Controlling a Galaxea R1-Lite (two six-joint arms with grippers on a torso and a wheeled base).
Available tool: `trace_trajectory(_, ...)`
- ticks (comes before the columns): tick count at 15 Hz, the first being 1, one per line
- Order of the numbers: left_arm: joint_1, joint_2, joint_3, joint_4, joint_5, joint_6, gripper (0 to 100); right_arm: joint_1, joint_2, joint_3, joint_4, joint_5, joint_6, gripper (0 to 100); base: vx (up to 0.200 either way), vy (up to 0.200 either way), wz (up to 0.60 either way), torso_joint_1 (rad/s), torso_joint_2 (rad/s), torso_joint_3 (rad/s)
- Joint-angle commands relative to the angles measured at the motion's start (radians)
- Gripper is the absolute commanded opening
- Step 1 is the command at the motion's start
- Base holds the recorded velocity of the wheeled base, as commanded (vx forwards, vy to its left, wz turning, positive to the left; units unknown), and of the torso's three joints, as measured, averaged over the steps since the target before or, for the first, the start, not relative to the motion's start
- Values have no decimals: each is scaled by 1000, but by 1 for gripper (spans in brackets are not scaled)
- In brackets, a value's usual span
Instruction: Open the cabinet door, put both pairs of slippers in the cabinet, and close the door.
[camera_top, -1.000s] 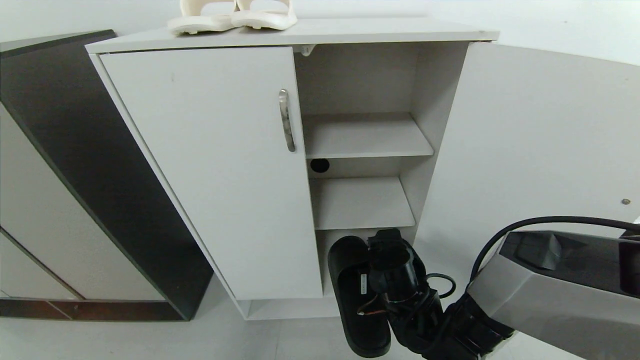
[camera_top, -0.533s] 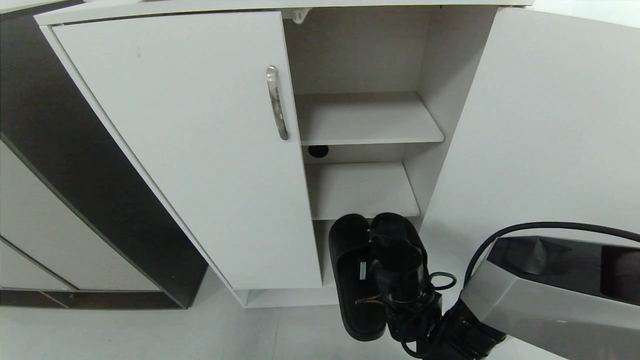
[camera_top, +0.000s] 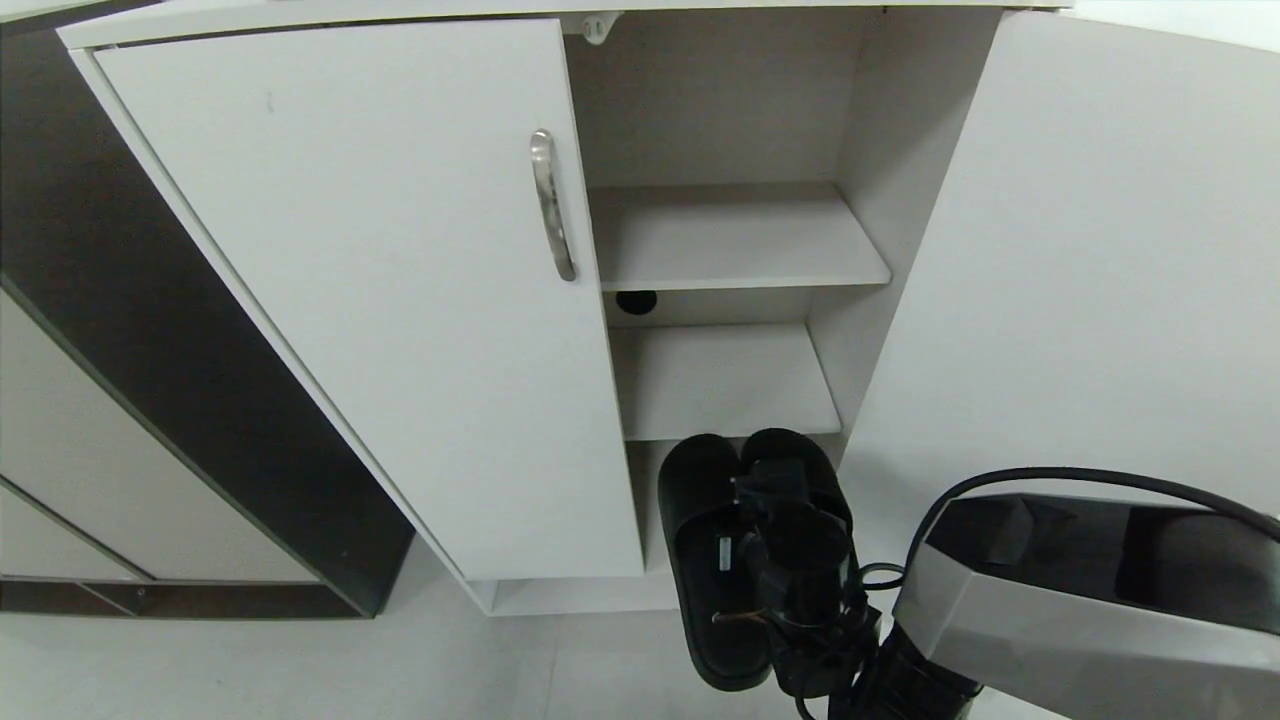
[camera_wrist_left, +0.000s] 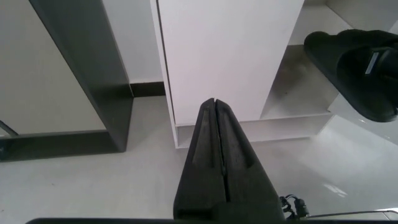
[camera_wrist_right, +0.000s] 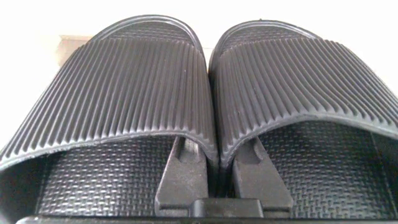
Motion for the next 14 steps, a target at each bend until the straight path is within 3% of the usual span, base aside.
trace_trajectory(1, 0, 1, 0, 0, 0, 0, 0, -9, -7, -11, 2, -2, -2, 0, 200, 0, 0, -12, 7, 2)
trace_trajectory(5, 0, 1, 0, 0, 0, 0, 0, -9, -14, -9, 13, -2, -2, 0, 200, 0, 0, 6, 1, 4)
trace_trajectory(10, 0, 1, 0, 0, 0, 0, 0, -11, -13, -18, 14, -12, -4, 0, 0, 0, 0, 0, 0, 0)
trace_trajectory(12, 0, 1, 0, 0, 0, 0, 0, -24, -13, -58, 60, -12, -4, 0, 0, 0, 0, 0, 0, 0)
trace_trajectory(14, 0, 1, 0, 0, 0, 0, 0, -58, -2, -172, 191, -11, 2, 0, 0, 0, 0, 0, 0, 0)
